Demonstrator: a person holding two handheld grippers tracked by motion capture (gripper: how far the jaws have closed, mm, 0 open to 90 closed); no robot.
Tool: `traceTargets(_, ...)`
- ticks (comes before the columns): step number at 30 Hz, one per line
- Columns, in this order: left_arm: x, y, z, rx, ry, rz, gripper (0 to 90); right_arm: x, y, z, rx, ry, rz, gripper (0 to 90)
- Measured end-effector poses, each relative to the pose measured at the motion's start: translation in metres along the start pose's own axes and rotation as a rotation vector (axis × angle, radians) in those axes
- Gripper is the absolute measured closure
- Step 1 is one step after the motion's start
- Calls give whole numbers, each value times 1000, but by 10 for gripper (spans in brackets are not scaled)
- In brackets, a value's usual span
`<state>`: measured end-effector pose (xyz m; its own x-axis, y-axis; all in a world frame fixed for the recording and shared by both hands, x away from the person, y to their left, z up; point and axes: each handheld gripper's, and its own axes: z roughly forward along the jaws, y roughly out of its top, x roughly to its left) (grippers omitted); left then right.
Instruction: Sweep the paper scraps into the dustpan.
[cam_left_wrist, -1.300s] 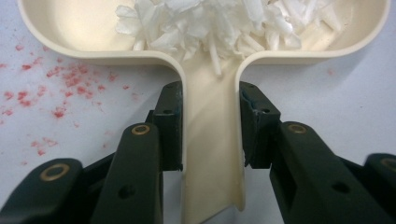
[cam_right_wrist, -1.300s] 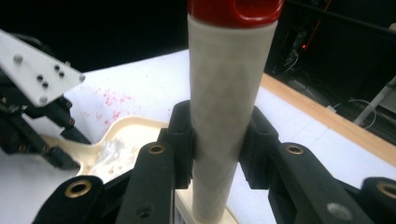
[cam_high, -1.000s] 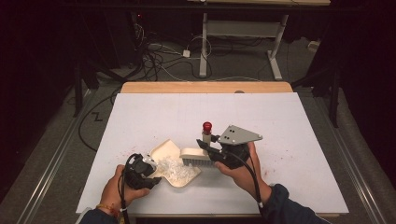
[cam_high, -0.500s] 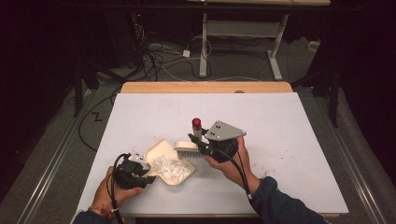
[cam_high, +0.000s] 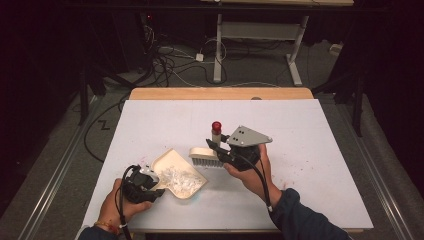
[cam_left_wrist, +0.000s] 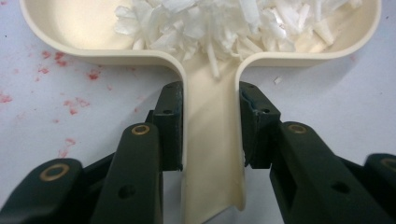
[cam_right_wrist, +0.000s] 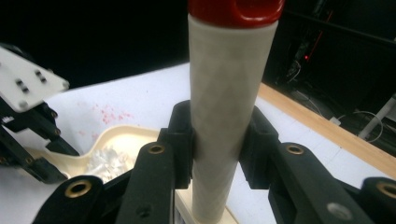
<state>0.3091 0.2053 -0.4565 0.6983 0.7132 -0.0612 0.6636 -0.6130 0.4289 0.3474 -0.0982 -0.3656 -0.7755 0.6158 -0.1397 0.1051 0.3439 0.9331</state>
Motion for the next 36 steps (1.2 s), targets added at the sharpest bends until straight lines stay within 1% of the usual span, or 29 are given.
traceTargets(3,-2,1,0,8,13,7,632,-3,3,-8,-25,-15,6,701)
traceTargets(6,-3,2,0,10,16,7,633,-8,3,-14,-20,-30,8,701)
traceTargets(9,-4,2,0,16,23,10,632,-12,0,-15,9,-48,12,701)
traceTargets(11,-4,2,0,15,27,11,632,-12,-3,-16,23,-62,2,701)
traceTargets(16,-6,5,1,25,31,14,632,-11,-11,-15,55,-167,-73,701)
traceTargets(18,-6,6,1,28,29,17,632,-9,-13,-11,58,-189,-91,701)
traceTargets(20,-7,7,1,32,31,16,632,-5,-15,-4,54,-194,-101,701)
traceTargets(22,-7,8,0,33,29,12,632,0,-16,3,52,-182,-107,701)
traceTargets(24,-8,8,0,35,24,9,632,8,-18,7,50,-154,-92,701)
traceTargets(26,-8,9,1,33,21,5,632,16,-18,10,56,-128,-98,699)
traceTargets(27,-8,9,1,34,19,2,632,20,-18,10,56,-119,-108,699)
traceTargets(28,-8,9,1,34,17,-1,632,24,-18,9,53,-108,-105,699)
traceTargets(30,-9,9,1,35,19,0,632,32,-16,7,52,-50,-76,700)
traceTargets(33,-10,9,1,36,21,2,632,42,-11,4,30,-7,-65,701)
traceTargets(36,-10,8,1,37,17,2,632,45,-5,2,7,6,-55,701)
